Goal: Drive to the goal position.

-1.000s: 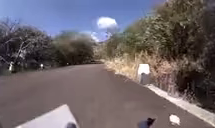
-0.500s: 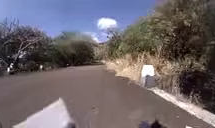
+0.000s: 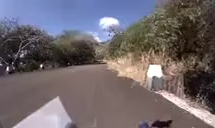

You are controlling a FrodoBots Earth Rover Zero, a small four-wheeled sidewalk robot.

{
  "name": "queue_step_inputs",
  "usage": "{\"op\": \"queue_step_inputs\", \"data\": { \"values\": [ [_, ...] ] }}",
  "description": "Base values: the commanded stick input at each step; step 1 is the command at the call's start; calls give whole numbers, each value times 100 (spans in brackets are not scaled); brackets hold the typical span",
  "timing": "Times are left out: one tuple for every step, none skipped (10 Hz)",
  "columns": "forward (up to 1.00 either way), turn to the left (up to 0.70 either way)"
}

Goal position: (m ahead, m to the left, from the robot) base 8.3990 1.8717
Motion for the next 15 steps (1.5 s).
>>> {"op": "queue_step_inputs", "data": {
  "values": [
    [50, 0],
    [50, 0],
    [50, 0],
    [50, 17],
    [50, 40],
    [50, 28],
    [50, 0],
    [50, 0],
    [50, 0],
    [50, 0],
    [50, 0],
    [50, 0],
    [50, 0],
    [50, 0],
    [50, 0]
  ]
}}
